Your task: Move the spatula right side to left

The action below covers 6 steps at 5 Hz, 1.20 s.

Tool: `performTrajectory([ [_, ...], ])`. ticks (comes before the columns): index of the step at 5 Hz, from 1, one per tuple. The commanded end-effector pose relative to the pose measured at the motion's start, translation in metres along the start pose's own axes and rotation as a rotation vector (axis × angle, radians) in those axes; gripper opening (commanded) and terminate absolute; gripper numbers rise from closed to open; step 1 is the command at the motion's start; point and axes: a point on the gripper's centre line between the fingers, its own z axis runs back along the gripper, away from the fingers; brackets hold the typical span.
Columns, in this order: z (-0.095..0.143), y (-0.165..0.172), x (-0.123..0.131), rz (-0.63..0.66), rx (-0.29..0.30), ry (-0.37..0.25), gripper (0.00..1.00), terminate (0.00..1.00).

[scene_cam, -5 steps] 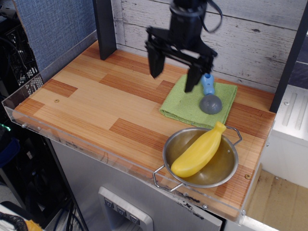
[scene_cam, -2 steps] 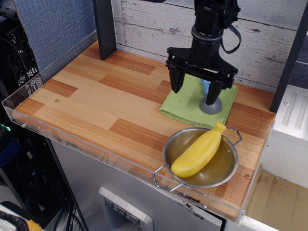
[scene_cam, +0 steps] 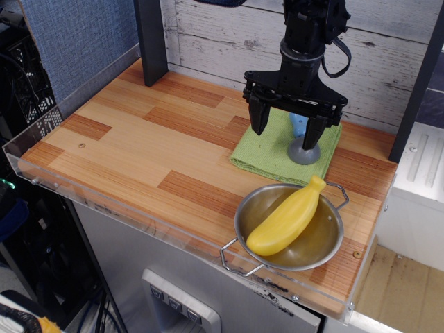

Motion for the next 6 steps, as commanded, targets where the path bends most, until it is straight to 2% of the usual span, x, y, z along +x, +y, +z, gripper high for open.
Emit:
performTrajectory([
  [1,0.000,-0.012,0.013,0.008,0.006,-0.040,1.00,0.00],
  [3,-0.015,-0.021,0.020,-0.002,-0.002,-0.023,1.00,0.00],
  [4,-0.013,-0.020,0.020,0.007,0.013,-0.028,0.00,0.00],
  [6,0.013,-0.020,0.017,0.010,-0.003,-0.063,0.00,0.00],
])
